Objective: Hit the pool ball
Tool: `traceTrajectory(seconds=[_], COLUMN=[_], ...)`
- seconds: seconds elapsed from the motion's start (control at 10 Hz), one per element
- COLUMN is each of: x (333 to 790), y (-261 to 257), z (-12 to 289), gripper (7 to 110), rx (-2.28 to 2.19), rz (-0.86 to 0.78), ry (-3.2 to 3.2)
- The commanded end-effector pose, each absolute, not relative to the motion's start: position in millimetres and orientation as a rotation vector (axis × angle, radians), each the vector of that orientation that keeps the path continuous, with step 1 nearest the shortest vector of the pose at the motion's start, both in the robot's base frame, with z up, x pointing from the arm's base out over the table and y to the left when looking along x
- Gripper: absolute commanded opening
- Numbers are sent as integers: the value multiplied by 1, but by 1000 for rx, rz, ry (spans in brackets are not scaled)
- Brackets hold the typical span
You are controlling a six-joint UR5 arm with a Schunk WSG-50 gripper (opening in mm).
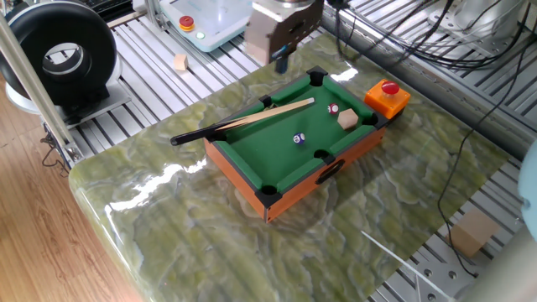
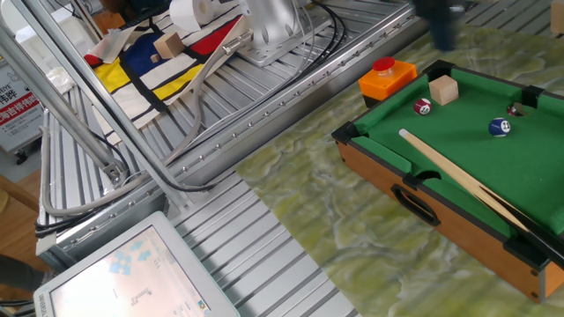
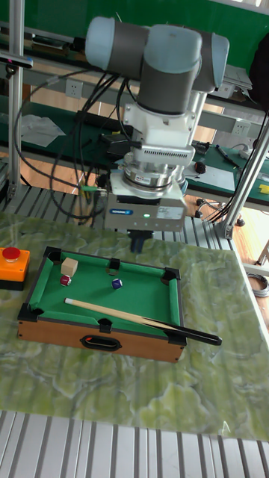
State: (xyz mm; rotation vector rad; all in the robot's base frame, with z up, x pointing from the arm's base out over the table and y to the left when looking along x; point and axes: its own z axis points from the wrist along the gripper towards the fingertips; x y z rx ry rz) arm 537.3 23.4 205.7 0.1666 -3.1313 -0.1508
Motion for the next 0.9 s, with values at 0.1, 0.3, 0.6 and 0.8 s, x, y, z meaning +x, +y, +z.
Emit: traceTrajectory(seconds=[0.1, 0.3, 0.6, 0.8], x=[536, 536, 538, 536], y=[145, 178, 207, 241], z=[254, 280, 305, 340], gripper=[7, 7, 7, 7], rx=[-196, -256, -296, -288], rz=[-937, -1162, -1339, -1529], ry=[-2935, -2818, -2720, -2595])
